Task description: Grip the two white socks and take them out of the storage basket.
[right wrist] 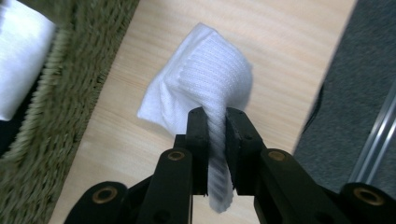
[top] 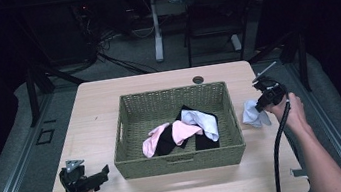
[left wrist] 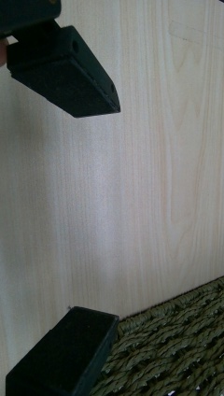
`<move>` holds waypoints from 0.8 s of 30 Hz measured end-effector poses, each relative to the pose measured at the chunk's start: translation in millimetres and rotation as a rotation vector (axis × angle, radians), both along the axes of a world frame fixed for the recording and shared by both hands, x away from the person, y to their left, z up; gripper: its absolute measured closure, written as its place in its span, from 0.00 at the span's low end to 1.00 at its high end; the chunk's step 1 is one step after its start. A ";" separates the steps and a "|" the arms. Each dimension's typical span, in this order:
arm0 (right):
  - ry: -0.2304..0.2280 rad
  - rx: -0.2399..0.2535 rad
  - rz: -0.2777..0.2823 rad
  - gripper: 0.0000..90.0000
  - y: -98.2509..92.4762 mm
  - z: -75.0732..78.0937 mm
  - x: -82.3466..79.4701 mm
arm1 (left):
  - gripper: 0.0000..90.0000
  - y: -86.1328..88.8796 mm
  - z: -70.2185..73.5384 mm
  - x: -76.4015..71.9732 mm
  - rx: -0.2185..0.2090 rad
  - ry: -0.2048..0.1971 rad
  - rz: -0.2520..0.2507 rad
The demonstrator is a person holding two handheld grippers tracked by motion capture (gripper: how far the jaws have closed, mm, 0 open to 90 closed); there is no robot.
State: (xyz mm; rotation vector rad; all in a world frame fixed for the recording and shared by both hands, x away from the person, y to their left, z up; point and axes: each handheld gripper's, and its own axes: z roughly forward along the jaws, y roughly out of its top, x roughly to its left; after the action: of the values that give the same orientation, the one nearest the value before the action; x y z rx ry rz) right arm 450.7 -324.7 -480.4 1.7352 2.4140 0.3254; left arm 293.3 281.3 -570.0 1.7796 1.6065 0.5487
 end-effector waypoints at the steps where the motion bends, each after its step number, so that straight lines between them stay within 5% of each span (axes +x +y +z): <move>1: 0.011 -0.004 -0.005 0.85 1.1 -5.2 0.7 | 0.02 -0.1 0.2 -0.2 0.000 -0.001 0.000; 4: 0.032 0.007 -0.007 0.77 1.4 -14.1 2.3 | 0.02 -0.1 0.1 -1.0 -0.004 -0.014 0.007; 7: 0.003 0.031 -0.030 0.61 0.2 -11.6 -0.3 | 0.02 0.7 0.4 -1.6 -0.006 -0.010 0.009; 15: -0.056 0.041 -0.004 0.37 -3.8 36.5 -8.5 | 0.02 -0.5 0.2 -0.8 -0.001 -0.011 0.001; 24: -0.117 0.069 0.075 0.19 18.9 84.1 -11.9 | 0.02 -1.0 0.1 -0.5 -0.007 -0.010 0.002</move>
State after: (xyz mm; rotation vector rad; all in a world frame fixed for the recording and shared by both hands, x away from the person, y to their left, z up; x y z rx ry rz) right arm 438.9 -305.8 -396.2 1.6072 2.4147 0.5104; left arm 292.8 280.4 -569.9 1.7678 1.6021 0.5516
